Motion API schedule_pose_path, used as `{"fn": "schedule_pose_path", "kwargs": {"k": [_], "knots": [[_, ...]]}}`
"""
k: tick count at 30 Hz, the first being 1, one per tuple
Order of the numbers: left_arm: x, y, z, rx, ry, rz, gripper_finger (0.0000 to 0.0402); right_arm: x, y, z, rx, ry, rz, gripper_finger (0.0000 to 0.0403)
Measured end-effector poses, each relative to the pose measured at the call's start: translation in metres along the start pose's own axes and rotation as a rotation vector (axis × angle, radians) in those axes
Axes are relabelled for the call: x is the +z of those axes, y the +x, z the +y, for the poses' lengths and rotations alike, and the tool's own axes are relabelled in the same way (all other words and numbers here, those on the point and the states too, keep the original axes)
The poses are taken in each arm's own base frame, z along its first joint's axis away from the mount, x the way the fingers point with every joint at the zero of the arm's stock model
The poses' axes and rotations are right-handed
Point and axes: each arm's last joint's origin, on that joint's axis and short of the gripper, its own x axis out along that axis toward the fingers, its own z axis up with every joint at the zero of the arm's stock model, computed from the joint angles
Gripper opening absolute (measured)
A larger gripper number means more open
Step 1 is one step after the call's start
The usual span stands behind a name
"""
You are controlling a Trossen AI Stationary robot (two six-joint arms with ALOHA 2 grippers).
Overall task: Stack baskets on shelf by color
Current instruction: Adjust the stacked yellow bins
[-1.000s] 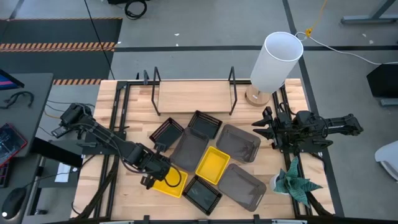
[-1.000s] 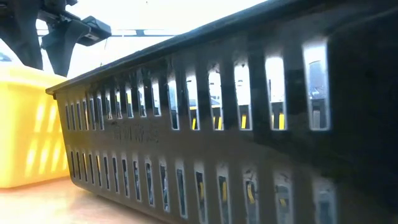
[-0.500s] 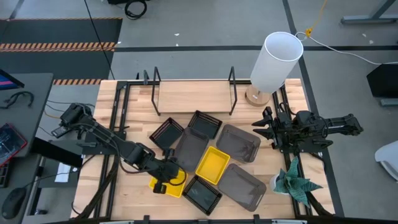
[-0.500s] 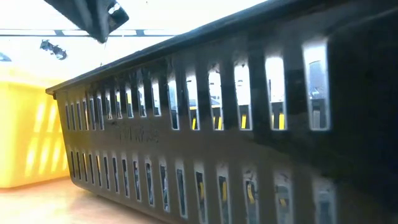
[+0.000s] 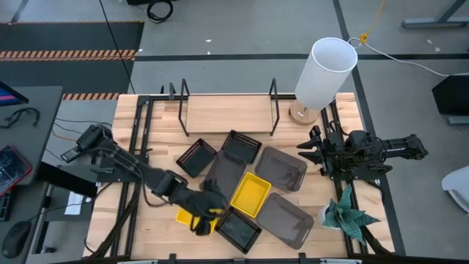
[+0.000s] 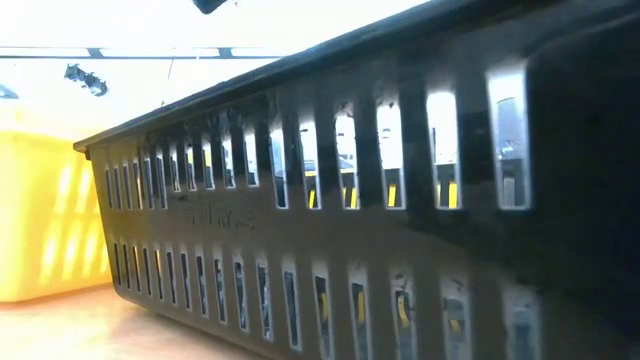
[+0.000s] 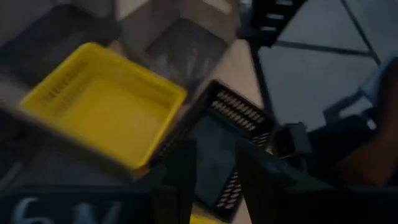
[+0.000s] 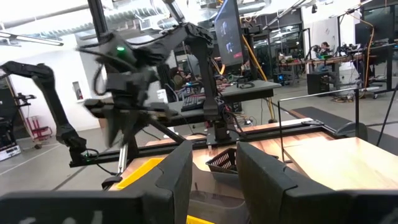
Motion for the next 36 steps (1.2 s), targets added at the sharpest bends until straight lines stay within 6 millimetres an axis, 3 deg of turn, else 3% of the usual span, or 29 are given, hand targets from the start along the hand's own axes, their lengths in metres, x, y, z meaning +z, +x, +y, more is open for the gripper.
{"fn": "schedule_pose_path", "kwargs": {"k": [8, 12, 21, 36], "knots": [[0.020, 0.031, -0.028, 0.020, 0.125, 0.245, 0.0117, 0.000, 0.000, 0.000, 0.001, 0.000, 0.000, 0.0130], [0.011, 0.044, -0.028, 0.056, 0.147, 0.384, 0.0117, 0.000, 0.000, 0.000, 0.001, 0.000, 0.000, 0.0130], [-0.009, 0.079, -0.017, 0.146, 0.219, 0.479, 0.0117, 0.000, 0.000, 0.000, 0.001, 0.000, 0.000, 0.0130], [-0.028, 0.087, -0.006, 0.237, 0.166, 0.629, 0.0117, 0.000, 0.000, 0.000, 0.000, 0.000, 0.001, 0.0130]]}}
